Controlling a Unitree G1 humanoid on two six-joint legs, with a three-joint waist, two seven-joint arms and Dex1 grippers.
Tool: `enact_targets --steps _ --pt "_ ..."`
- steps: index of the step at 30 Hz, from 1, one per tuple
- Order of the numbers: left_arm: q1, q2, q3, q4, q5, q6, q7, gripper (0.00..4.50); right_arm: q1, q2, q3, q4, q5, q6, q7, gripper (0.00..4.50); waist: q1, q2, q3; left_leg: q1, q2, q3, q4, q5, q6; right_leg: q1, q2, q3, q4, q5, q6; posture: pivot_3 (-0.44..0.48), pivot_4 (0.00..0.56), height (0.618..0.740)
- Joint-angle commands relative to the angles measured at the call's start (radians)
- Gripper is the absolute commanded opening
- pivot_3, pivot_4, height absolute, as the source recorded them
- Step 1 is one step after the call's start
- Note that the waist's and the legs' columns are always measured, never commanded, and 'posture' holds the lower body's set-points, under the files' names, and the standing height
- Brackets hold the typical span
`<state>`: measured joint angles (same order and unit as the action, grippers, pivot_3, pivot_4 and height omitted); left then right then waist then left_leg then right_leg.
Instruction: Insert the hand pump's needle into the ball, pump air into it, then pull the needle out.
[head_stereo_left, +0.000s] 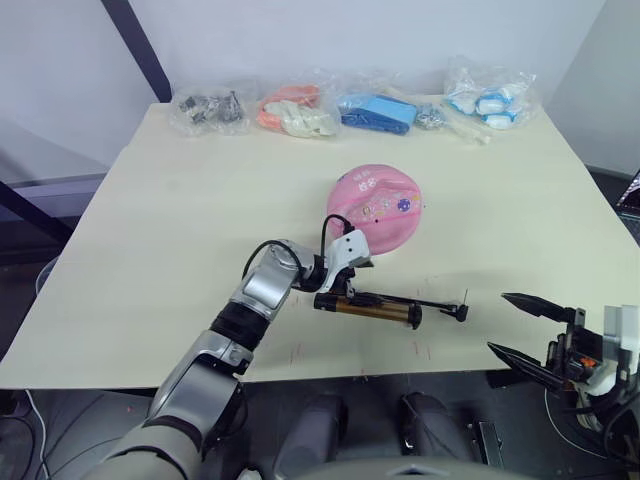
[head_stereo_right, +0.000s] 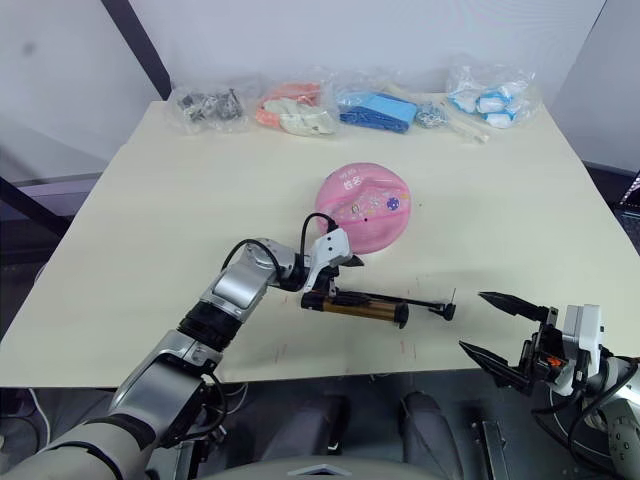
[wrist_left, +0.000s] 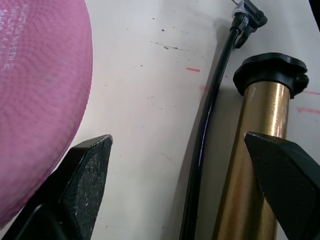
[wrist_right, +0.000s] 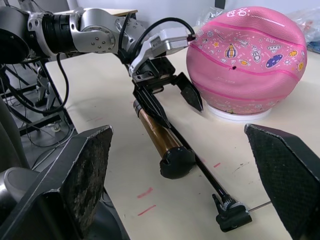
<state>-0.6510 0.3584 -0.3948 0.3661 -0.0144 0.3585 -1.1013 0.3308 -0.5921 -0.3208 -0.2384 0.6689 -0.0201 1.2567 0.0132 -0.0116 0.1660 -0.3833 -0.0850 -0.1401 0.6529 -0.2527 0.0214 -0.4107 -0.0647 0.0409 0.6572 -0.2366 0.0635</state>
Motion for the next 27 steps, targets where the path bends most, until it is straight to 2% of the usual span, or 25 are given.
enact_targets --steps 1,4,17,27 --pt "-0.008 0.001 -0.022 0.003 0.026 -0.011 -0.002 4.24 -0.005 0.004 -0.012 -0.011 0.003 -0.022 -0.001 4.47 0.0 0.0 0.0 0.0 0.0 0.0 0.0 0.0 0.0 0.0 0.0 0.0 0.0 0.0 0.0 0.0 0.15 0.74" --pt "-0.007 0.009 -0.047 -0.002 0.039 0.004 -0.037 3.21 -0.01 0.003 -0.01 -0.006 0.002 -0.024 0.0 4.5 0.0 0.0 0.0 0.0 0.0 0.0 0.0 0.0 0.0 0.0 0.0 0.0 0.0 0.0 0.0 0.0 0.15 0.74" --pt "0.004 0.013 -0.087 -0.05 0.03 0.005 -0.118 3.21 -0.016 0.0 -0.016 0.029 -0.008 -0.041 0.015 4.5 -0.001 0.0 0.0 0.0 0.0 0.0 0.0 0.0 0.0 0.0 0.0 0.0 0.0 0.0 0.0 0.0 0.15 0.74" --pt "-0.052 -0.019 -0.097 0.026 0.044 -0.104 -0.188 3.21 -0.003 -0.031 -0.046 0.084 -0.013 -0.057 0.057 4.5 -0.001 0.0 0.0 0.0 0.0 0.0 0.0 0.0 0.0 0.0 0.0 0.0 0.0 0.0 0.0 0.0 0.15 0.74"
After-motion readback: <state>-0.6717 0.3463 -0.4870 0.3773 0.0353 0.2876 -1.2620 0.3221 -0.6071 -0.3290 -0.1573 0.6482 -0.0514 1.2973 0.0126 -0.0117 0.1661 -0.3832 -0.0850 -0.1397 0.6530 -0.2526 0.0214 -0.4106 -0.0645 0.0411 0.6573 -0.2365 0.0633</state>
